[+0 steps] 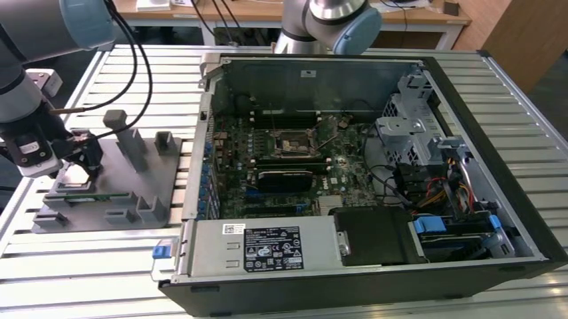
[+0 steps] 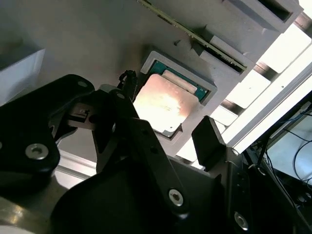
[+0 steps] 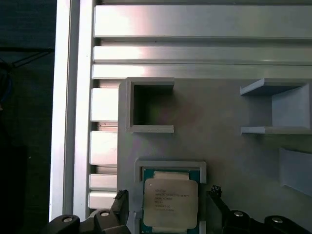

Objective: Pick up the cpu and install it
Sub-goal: 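Pick up the cpu and move it towards the insertion slot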

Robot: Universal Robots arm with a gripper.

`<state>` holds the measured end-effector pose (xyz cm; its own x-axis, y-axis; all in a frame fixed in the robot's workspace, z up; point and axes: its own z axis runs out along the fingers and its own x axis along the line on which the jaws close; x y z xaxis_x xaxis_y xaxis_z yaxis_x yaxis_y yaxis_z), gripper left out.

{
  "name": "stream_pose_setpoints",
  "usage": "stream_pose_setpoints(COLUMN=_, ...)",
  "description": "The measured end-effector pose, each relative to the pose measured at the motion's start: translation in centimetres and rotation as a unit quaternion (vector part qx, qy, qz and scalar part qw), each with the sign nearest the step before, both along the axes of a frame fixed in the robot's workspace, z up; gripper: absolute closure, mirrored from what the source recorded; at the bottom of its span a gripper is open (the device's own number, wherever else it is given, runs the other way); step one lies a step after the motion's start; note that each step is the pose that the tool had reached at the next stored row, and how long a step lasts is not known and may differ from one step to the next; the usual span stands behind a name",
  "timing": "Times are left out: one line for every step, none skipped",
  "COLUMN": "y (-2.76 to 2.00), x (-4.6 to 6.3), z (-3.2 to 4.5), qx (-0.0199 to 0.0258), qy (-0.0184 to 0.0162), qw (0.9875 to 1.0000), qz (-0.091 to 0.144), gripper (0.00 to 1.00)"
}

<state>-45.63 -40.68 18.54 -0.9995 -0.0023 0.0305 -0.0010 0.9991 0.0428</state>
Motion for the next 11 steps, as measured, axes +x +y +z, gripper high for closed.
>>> stream_pose_setpoints(y=0.0, x=0.0, z=-0.09, qx=0.0, qy=-0.0001, qw=1.0, qz=0.0, gripper=0.29)
stream_pose_setpoints(y=0.0, x=0.0, z=-0.19, qx=0.0, qy=-0.0001, qw=1.0, qz=0.0, gripper=0.29)
stream_pose_setpoints(y=0.0, x=0.0, z=-0.22, qx=0.0, qy=0.0, qw=1.0, qz=0.0, gripper=0.29)
stream_pose_setpoints(y=0.0, x=0.0, z=-0.23, qx=-0.0001, qy=0.0001, qw=1.0, qz=0.0, gripper=0.36)
stream_pose_setpoints(y=0.0, x=0.0, z=-0.24, qx=-0.0001, qy=0.0001, qw=1.0, qz=0.0, gripper=0.36)
stream_pose_setpoints(y=0.01, x=0.0, z=-0.25, qx=0.0, qy=0.0, qw=1.0, qz=0.0, gripper=0.36)
stream_pose_setpoints(y=0.03, x=0.0, z=-0.26, qx=0.0002, qy=0.0, qw=1.0, qz=0.0, gripper=0.36)
stream_pose_setpoints(y=0.05, x=0.0, z=-0.28, qx=0.0003, qy=-0.0002, qw=1.0, qz=0.0, gripper=0.36)
stream_pose_setpoints(y=0.08, x=0.0, z=-0.27, qx=0.0003, qy=-0.0001, qw=1.0, qz=0.001, gripper=0.36)
stream_pose_setpoints(y=0.11, x=0.0, z=-0.27, qx=0.0003, qy=-0.0001, qw=1.0, qz=0.001, gripper=0.36)
stream_pose_setpoints(y=0.14, x=0.0, z=-0.26, qx=0.0003, qy=0.0, qw=1.0, qz=0.001, gripper=0.36)
